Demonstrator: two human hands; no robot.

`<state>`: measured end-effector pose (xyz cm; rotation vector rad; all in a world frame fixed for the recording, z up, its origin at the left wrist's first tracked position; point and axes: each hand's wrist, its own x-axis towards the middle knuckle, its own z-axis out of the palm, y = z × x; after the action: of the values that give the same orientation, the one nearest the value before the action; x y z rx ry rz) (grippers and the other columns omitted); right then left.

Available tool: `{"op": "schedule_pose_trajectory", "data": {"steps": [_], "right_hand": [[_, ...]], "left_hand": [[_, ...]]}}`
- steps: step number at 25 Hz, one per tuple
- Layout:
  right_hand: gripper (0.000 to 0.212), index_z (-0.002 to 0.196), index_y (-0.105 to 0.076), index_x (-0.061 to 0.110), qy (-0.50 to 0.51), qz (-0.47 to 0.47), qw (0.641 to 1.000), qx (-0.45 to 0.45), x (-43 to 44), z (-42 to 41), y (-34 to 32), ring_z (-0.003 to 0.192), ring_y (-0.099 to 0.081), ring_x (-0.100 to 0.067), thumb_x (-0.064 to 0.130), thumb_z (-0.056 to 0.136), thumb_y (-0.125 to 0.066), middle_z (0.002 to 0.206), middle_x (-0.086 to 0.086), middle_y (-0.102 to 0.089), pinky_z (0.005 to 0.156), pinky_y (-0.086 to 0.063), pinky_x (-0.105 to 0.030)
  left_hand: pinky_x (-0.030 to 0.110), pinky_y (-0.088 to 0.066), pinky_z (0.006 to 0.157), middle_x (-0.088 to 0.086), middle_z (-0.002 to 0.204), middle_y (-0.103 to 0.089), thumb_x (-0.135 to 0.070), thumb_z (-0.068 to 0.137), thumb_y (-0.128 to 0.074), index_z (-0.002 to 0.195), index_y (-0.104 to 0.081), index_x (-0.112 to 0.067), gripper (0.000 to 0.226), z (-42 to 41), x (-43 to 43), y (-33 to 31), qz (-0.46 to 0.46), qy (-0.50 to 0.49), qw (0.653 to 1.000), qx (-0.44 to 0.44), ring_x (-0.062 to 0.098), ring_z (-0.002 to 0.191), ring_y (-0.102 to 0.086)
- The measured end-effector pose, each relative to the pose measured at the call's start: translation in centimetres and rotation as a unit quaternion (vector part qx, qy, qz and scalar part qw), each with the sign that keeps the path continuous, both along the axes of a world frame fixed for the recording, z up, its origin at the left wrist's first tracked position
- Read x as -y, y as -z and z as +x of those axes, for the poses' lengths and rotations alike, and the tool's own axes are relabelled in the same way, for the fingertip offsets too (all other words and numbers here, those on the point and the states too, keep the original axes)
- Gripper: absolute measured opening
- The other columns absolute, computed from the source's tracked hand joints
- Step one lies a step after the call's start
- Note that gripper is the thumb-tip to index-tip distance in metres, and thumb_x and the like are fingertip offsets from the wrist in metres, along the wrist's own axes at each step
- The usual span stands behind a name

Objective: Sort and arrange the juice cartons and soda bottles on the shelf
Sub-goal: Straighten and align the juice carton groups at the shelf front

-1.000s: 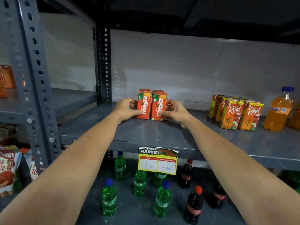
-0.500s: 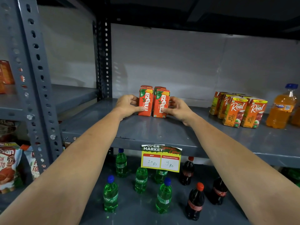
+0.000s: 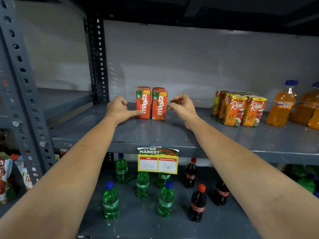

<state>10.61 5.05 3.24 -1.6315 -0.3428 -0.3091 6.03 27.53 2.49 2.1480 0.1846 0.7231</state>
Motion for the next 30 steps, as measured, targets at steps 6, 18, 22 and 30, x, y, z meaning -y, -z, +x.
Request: {"op": "schedule_pose_trajectory", "data": {"steps": [6,18,22,30], "right_hand": [[0.024,0.051,-0.042,0.013,0.031,-0.150,0.986,0.069,2.9,-4.6,0.7,0.051,-0.030,-0.012,0.013,0.068,-0.059,0.049,0.000,-0.032,0.052,-0.033,-0.025],[0.038,0.043,-0.030,0.020,0.181,-0.249,0.942,0.130,24.6,-5.3,0.3,0.044,-0.032,-0.009,0.023,0.071,-0.056,0.042,0.008,-0.034,0.050,-0.031,-0.030],[0.023,0.082,-0.046,0.021,0.241,-0.250,0.927,0.144,28.7,-3.5,0.5,0.077,-0.052,-0.013,0.030,0.075,-0.066,0.085,-0.002,-0.056,0.066,-0.045,-0.030],[0.070,0.134,-0.033,0.011,0.149,-0.247,0.957,-0.029,29.2,-0.1,0.9,0.122,-0.052,-0.027,0.032,0.079,-0.070,0.136,-0.011,-0.052,0.094,-0.048,-0.039]], "left_hand": [[0.026,-0.035,0.053,-0.004,0.060,-0.045,-0.044,0.061,-0.086,0.063,-0.046,-0.018,0.048,-3.4,0.8,0.8,0.051,-0.008,0.996,0.067,0.011,0.054,-0.040],[0.022,-0.044,0.060,0.008,0.063,-0.060,-0.029,0.073,-0.082,0.070,-0.060,-0.011,0.028,-4.4,17.4,0.2,0.051,0.088,0.990,0.102,0.016,0.057,-0.053],[0.027,-0.048,0.070,0.000,0.071,-0.061,-0.026,0.071,-0.083,0.082,-0.058,-0.014,0.030,-1.5,25.5,0.6,0.006,0.116,0.985,0.127,0.011,0.065,-0.055],[0.034,-0.044,0.091,0.010,0.129,-0.058,-0.034,0.069,-0.084,0.125,-0.048,-0.009,0.072,3.4,31.9,0.9,0.054,0.142,0.987,-0.061,0.025,0.118,-0.055]]}}
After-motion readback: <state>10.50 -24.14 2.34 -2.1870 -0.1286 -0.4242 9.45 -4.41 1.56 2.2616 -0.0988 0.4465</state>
